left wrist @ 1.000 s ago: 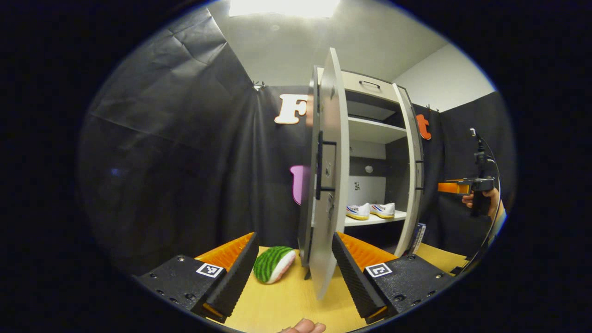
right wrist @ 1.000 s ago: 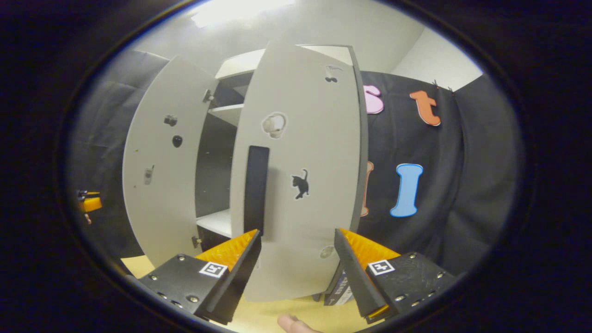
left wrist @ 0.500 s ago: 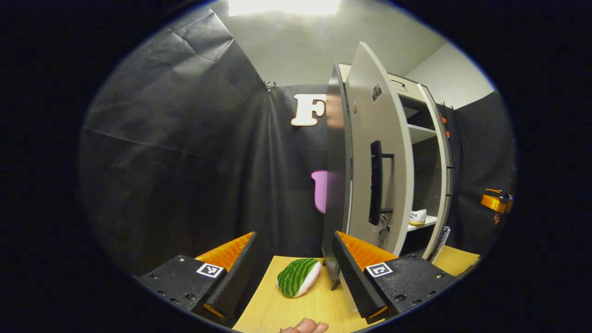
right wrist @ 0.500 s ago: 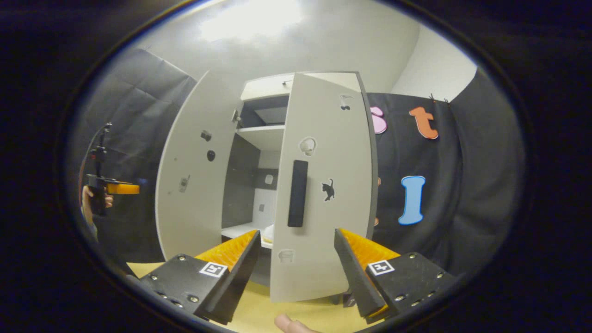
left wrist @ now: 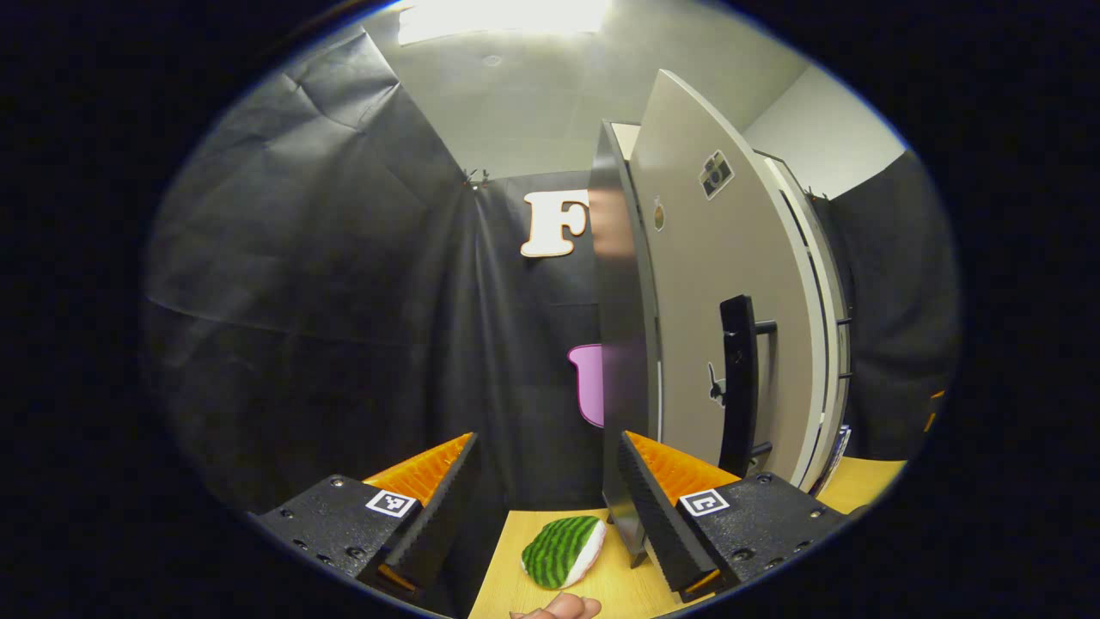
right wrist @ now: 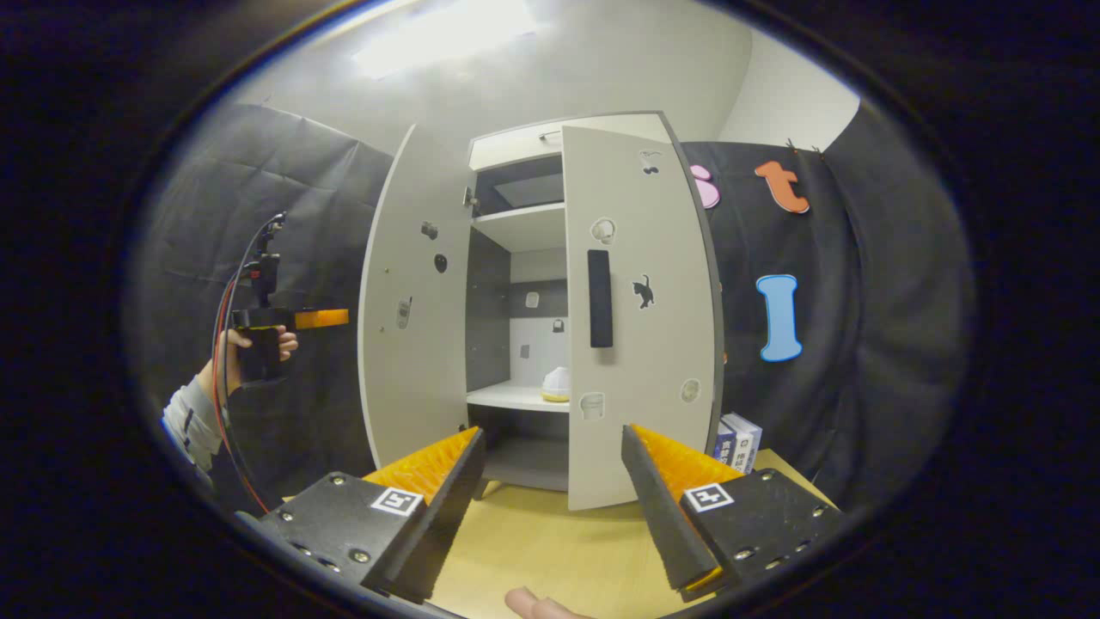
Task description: Grab one shoe with the right hand and put it into the shoe cabinet, grab the other shoe with the left hand and put it into the shoe cabinet; then close the right door with the right hand and the left door with the left hand.
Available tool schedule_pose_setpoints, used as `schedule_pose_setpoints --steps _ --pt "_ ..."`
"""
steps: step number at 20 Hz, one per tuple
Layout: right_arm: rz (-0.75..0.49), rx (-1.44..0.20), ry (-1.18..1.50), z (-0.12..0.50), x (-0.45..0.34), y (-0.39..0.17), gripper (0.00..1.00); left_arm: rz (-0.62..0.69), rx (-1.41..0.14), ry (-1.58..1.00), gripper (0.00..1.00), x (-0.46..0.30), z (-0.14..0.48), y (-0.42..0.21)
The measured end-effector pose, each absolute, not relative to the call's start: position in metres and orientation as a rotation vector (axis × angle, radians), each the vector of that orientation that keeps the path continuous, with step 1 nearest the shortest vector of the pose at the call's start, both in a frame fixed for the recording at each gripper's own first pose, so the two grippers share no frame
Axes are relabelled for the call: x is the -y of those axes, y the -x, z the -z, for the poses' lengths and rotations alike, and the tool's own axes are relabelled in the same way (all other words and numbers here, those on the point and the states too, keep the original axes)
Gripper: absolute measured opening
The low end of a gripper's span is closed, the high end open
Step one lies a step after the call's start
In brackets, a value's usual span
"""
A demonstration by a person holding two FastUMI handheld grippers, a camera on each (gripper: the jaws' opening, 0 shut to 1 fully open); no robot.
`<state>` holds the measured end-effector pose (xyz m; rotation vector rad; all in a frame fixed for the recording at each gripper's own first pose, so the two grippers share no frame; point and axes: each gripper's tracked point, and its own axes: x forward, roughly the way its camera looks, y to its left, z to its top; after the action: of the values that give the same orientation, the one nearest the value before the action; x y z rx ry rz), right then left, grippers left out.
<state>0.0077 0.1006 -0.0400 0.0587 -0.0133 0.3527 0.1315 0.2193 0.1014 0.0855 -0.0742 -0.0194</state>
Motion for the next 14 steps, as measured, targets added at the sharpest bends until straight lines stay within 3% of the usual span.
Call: schedule_pose_setpoints --steps 3,6,7,8,14 --pt "-0.278 0.047 -0.01 0.032 -0.078 -0.004 0.95 0.033 0.048 -0.085 0.93 -0.206 -0.103 -0.143" --pt "-0.292 0.067 -0.017 0.029 -0.077 0.006 0.93 0.089 -0.031 -0.087 0.95 -0.171 -0.09 -0.154" --pt "-0.297 0.07 -0.021 0.03 -0.075 0.009 0.95 0.063 -0.052 -0.091 0.95 -0.169 -0.088 -0.152" --pt "-0.294 0.071 -0.024 0.031 -0.072 0.01 0.95 0.048 -0.066 -0.092 0.88 -0.17 -0.083 -0.155" --pt "-0.251 0.071 -0.044 0.034 -0.053 0.011 0.95 0.034 -0.109 -0.053 0.87 -0.152 -0.084 -0.154"
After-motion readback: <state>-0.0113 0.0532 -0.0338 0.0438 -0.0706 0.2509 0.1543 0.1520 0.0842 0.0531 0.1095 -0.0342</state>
